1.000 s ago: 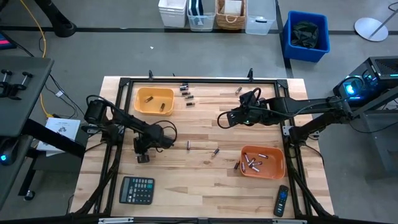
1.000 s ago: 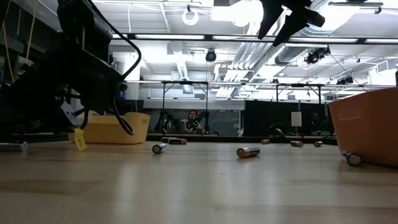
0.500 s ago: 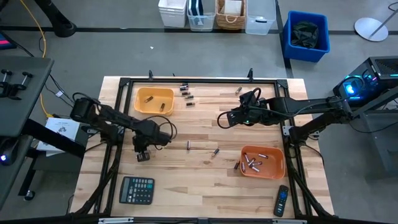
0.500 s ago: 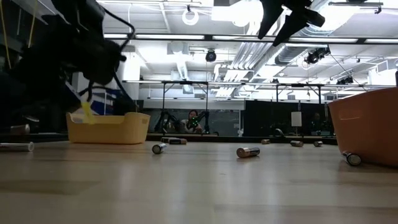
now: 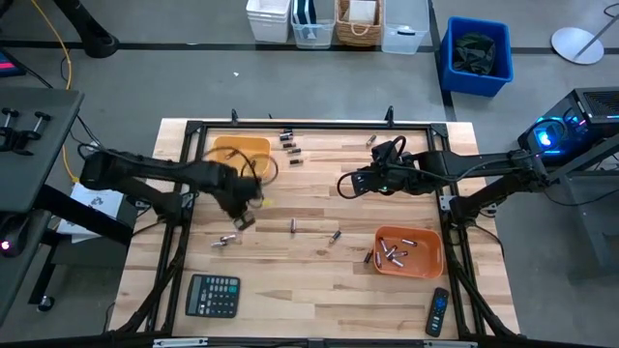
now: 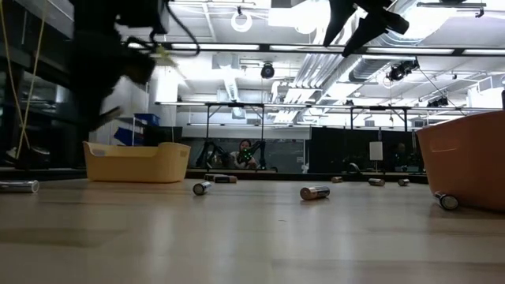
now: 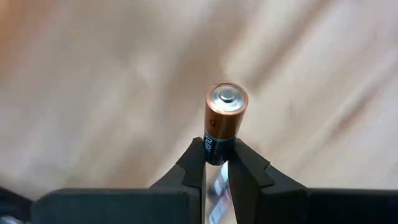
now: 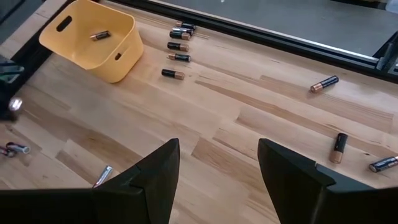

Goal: Sort batteries
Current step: Put the black battery into the yellow bin, then put the silver battery into the orange bin

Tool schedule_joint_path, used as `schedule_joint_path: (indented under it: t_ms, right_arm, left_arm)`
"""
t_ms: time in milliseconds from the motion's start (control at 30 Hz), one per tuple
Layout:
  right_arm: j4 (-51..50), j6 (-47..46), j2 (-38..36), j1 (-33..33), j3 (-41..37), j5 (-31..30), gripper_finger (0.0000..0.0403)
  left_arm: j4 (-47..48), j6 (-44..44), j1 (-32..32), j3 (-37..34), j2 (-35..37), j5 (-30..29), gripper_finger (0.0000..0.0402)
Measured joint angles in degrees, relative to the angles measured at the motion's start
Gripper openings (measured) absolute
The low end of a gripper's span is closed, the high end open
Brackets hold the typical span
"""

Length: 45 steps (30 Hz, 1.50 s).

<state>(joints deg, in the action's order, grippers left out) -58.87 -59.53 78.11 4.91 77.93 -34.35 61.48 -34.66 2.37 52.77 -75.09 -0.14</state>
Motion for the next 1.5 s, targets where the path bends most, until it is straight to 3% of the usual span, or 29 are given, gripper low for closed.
schedule_joint_path:
  t_ms: [200, 400, 600, 733, 933, 1267, 1500]
  right_arm:
    - [0.0, 0.0, 0.0, 0.0, 0.0, 0.0, 0.0213]
    - [0.1, 0.2, 0.0, 0.0, 0.0, 0.0, 0.0213]
    - [0.1, 0.4, 0.0, 0.0, 0.0, 0.0, 0.0213]
    - [0.1, 0.5, 0.0, 0.0, 0.0, 0.0, 0.0213]
    - [0.1, 0.6, 0.0, 0.0, 0.0, 0.2, 0.0213]
    - [0.0, 1.3, 0.0, 0.1, 0.0, 0.7, 0.0213]
    - [0.1, 2.2, 0.0, -0.4, 0.0, 0.7, 0.0213]
  left_arm:
    - [-0.1, 4.3, 11.7, 2.8, 0.4, -12.3, 0.0030]
    - [-1.5, 12.8, 23.3, 2.8, -1.5, -12.5, 0.0035]
    - [-1.7, 17.9, 26.7, 2.8, -1.8, -13.9, 0.0147]
    - [-1.4, 17.3, 26.9, 2.8, -1.8, -10.8, 0.0208]
    - [-0.8, 8.9, 22.2, 2.8, -1.5, 0.0, 0.0233]
    - [2.3, -3.9, -7.1, 0.3, -2.2, -1.0, 0.0229]
    - [3.5, -7.2, -9.4, -7.0, -7.2, 4.4, 0.0229]
